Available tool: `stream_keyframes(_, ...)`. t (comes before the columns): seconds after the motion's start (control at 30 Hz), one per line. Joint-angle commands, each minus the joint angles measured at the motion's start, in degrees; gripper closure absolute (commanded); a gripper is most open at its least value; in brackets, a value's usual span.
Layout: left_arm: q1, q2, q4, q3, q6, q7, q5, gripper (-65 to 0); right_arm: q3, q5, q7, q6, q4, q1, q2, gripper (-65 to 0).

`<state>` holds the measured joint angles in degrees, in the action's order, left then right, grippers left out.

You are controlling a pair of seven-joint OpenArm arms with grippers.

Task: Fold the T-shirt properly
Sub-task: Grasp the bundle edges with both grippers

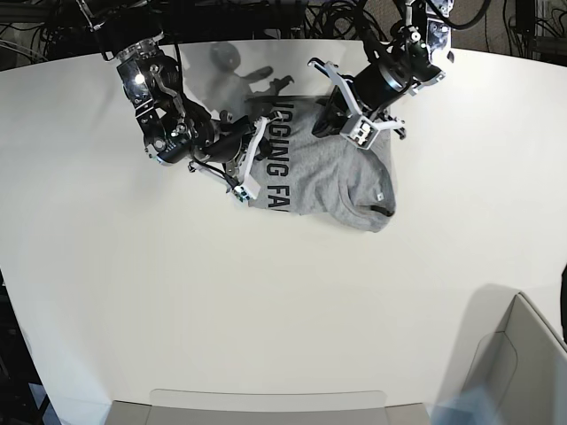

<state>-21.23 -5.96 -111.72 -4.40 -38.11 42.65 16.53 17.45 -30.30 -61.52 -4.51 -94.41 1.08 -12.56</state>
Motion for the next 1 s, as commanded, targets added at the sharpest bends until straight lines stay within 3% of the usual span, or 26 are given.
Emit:
stream_keyframes(0.0, 1.9, -0.5, 0.5, 0.8, 0.9, -1.6, 0.6, 0.0, 0.0, -0.9, 1.1, -0.4, -0.8, 0.9, 0.1, 0.0)
stream_keyframes(0.3, 1.8, -0.7, 5.4, 14.6, 0.3, -1.6, 0.7, 0.0, -0.2, -0.9, 1.0, -0.4, -0.7, 0.9, -0.4, 0.0)
stream_keyframes(0.5, 1.8, -0.9, 10.6, 20.1, 0.2, -2.0, 0.6, 0.0, 0.0, -0.9, 1.0, -0.4, -0.7, 0.9, -0.4, 0.0)
stream_keyframes(0.7, 0.8, -0.4, 5.8, 26.9, 0.2, -2.1, 0.9, 0.0, 0.0, -1.2, 1.2, -0.4, -2.6, 0.9, -0.3, 0.0)
stream_keyframes(0.83, 0.7, 2.6, -2.5, 26.5, 0.1, -1.6, 1.0, 0.0, -0.4, -0.9, 1.3, -0.4, -9.4, 1.0, -0.3, 0.0)
stream_keyframes(0.97, -0.5, 3.0, -4.4, 13.9, -1.4, -1.5, 0.6, 0.0, -0.4, -0.9, 0.9, -0.4, -10.1, 5.4, -0.4, 0.0)
